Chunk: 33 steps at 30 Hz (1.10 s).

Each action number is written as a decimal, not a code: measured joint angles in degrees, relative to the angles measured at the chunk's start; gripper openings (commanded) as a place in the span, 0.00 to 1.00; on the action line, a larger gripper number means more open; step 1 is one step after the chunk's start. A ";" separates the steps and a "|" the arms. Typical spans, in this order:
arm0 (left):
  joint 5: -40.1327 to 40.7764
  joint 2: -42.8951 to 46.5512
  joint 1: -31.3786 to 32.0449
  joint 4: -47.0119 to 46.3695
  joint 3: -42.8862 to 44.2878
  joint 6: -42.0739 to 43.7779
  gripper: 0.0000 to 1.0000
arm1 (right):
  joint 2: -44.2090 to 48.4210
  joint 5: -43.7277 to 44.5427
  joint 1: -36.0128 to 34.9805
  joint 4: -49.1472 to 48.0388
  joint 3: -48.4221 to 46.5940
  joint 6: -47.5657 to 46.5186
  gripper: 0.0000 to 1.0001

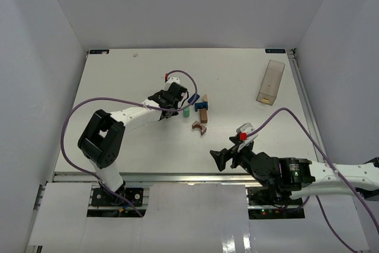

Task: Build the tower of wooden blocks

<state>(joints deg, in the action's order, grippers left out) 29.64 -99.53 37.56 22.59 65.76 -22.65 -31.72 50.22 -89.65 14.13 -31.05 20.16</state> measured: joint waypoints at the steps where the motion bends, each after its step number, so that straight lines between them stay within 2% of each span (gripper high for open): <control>1: 0.24 -0.32 0.00 -0.28 0.23 0.24 0.00 | -0.47 0.00 0.00 0.00 0.00 0.02 0.97; 9: 0.56 -0.72 0.00 -0.83 0.47 1.08 0.00 | -3.08 0.00 0.00 0.04 0.00 0.02 0.97; 33: -2.44 -0.63 0.04 -1.84 0.47 0.87 0.00 | -3.15 0.46 0.00 0.85 0.00 0.04 0.98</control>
<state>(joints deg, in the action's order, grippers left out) 27.20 -100.16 37.60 20.74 66.24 -21.78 -34.87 50.68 -89.65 14.98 -31.05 20.21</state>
